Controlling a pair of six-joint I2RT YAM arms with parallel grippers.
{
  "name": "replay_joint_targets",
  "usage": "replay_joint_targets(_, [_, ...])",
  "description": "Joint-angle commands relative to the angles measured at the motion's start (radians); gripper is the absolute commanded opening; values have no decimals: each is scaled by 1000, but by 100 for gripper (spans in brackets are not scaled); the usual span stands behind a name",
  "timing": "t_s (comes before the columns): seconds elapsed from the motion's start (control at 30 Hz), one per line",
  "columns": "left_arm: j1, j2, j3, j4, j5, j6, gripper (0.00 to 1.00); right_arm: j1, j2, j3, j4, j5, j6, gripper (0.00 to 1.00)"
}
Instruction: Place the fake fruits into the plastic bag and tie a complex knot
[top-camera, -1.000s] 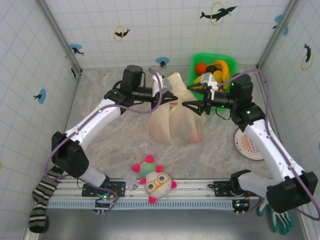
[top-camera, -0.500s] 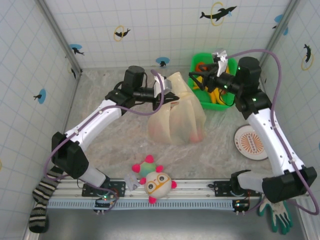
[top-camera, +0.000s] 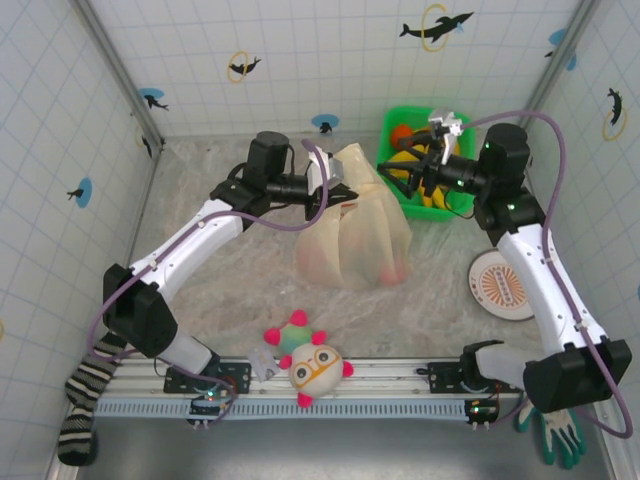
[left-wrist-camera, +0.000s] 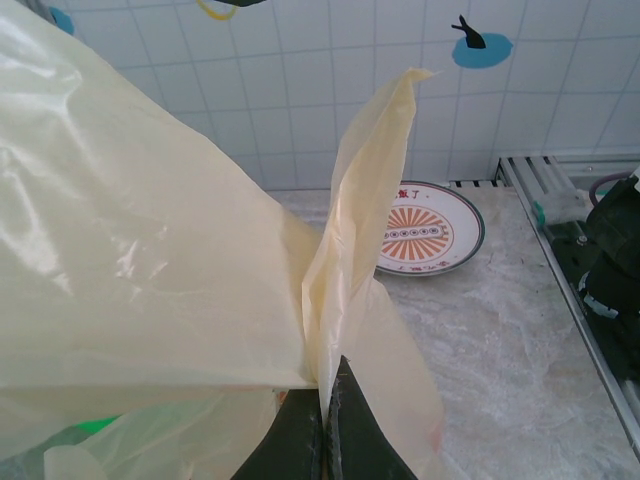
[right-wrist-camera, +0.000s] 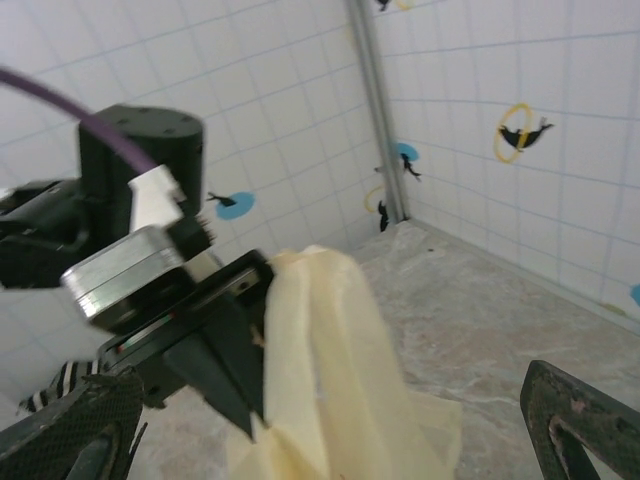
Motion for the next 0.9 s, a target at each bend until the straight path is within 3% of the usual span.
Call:
replay_joint_targets(0.0, [-5, -20, 6, 13, 3, 16, 0, 17, -4, -52, -44, -70, -117, 100])
replay_joint_targets(0.27, [-5, -19, 9, 13, 2, 11, 0, 83, 81, -15, -168, -45, -231, 100])
replay_joint_targets(0.33, [-5, -18, 9, 13, -7, 10, 0, 96, 92, -7, -191, -64, -248, 96])
replay_joint_targets(0.57, [-5, -24, 9, 6, -14, 12, 0, 99, 99, -20, -203, -64, -266, 68])
replay_joint_targets(0.8, [-5, -25, 7, -1, -15, 16, 0, 116, 90, -10, -181, -43, -269, 14])
replay_joint_targets(0.87, [-5, -25, 7, -1, -21, 11, 8, 117, 85, -14, -178, -37, -281, 4])
